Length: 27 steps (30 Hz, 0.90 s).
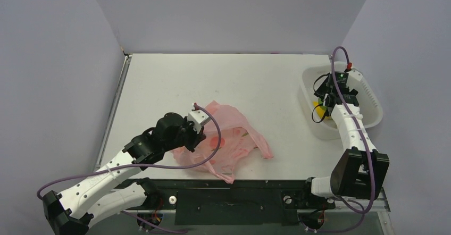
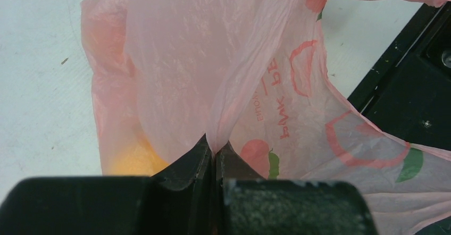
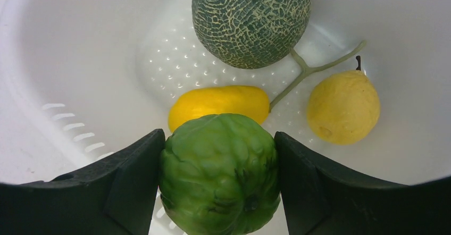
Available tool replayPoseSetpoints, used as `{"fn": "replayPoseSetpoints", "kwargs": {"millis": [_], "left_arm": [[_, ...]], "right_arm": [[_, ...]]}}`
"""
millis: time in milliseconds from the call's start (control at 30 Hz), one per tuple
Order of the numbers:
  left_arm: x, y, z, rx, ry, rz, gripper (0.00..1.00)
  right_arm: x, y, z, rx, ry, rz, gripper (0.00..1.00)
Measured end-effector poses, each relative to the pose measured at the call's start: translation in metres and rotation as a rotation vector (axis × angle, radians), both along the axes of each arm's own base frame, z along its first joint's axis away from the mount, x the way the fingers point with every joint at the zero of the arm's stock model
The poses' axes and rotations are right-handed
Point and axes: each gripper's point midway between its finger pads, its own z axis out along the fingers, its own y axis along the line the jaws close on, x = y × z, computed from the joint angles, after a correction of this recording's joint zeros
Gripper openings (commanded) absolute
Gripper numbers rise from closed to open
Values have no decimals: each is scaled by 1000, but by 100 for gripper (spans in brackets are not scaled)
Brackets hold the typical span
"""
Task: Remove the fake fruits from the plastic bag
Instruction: Place the fake fruit in the bin.
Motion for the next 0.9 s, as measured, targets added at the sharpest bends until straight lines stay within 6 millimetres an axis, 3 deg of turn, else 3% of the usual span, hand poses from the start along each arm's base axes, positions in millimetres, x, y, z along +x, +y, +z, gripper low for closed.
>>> {"fn": "replayPoseSetpoints", "kwargs": {"millis": [167,333,733,833,900], "left_arm": [[-6,-6,1,-17,9,-51,0],[-12,-11,2,-34,20,-90,0],[-15,-14,5,-51,20,-112,0],[-15,-14,3,-47,25,-112,0],[-15,-14,3,-48,24,-112,0]], "right_arm": [[1,-3,-17,28,24,1,65],[-1,-2,-26,38,39,3,80],[-3,3,-12,22,4,22,87],[-2,19,1,0,-22,73,86],[-1,42,14,-19,-52,143,86]]}}
